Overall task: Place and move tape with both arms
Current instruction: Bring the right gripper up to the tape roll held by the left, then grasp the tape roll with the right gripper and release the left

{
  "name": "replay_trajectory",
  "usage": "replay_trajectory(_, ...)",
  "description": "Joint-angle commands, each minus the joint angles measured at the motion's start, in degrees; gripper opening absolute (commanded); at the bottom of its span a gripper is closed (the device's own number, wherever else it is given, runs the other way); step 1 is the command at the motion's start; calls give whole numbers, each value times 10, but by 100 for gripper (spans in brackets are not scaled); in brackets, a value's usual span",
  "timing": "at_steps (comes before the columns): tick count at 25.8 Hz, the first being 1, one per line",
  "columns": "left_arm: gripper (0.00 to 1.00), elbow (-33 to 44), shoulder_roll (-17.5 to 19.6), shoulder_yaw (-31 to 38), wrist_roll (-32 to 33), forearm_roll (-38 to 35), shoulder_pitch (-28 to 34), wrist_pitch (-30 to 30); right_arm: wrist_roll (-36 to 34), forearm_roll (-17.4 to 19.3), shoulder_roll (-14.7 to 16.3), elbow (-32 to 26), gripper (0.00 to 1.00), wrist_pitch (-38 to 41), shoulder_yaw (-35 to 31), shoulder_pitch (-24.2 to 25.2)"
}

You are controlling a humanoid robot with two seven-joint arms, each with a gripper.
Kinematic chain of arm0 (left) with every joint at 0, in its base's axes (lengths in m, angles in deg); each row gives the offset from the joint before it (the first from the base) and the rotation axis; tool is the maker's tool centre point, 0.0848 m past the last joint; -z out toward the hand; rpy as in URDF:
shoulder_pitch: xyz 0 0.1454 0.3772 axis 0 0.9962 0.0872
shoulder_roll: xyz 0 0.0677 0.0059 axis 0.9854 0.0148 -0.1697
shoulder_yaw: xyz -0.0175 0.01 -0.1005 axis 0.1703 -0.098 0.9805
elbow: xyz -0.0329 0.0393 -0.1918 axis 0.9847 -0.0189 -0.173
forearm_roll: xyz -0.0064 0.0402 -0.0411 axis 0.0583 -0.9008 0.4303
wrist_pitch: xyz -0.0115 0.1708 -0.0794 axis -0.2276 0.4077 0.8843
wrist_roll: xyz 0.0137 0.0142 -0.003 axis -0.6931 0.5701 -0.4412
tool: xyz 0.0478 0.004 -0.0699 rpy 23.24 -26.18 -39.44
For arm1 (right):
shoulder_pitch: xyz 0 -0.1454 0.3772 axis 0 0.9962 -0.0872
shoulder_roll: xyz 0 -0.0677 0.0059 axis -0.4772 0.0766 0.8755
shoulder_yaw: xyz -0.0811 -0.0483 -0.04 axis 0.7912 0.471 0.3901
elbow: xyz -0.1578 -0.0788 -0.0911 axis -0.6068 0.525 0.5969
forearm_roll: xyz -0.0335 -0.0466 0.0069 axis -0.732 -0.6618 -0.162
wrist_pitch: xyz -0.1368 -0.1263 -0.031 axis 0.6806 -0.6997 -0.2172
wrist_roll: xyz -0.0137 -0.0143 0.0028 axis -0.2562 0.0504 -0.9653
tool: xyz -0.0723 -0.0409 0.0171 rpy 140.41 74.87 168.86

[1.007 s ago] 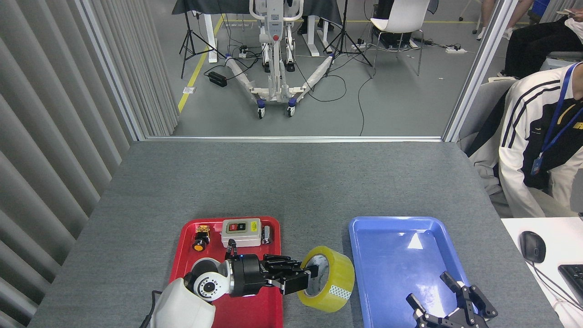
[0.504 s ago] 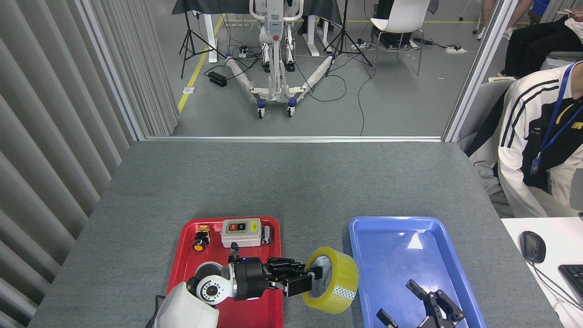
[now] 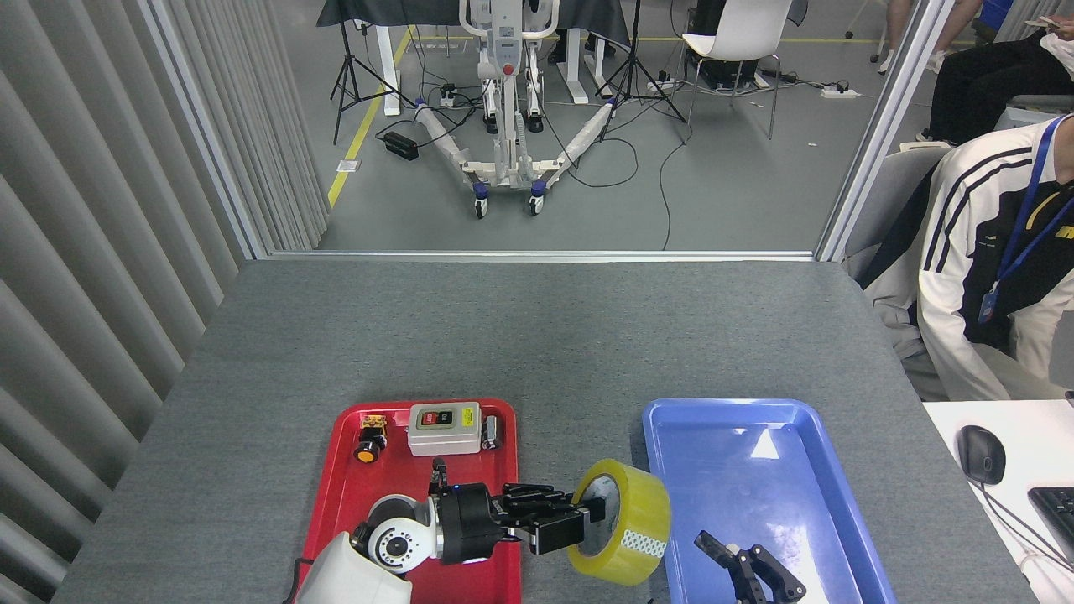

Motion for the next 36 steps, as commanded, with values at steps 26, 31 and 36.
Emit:
replay_trajectory(26, 57, 16, -22, -39, -24, 2, 25, 0, 3, -29, -16, -3, 18, 0, 47, 5)
replay_trajectory(31, 100, 38, -22, -18, -61, 45, 25, 0, 4, -29, -15, -3, 7, 0, 42, 5)
replay_trajectory(36, 100, 42, -12, 40, -91, 152, 24, 36, 3, -29, -16, -2, 5, 0, 29, 6)
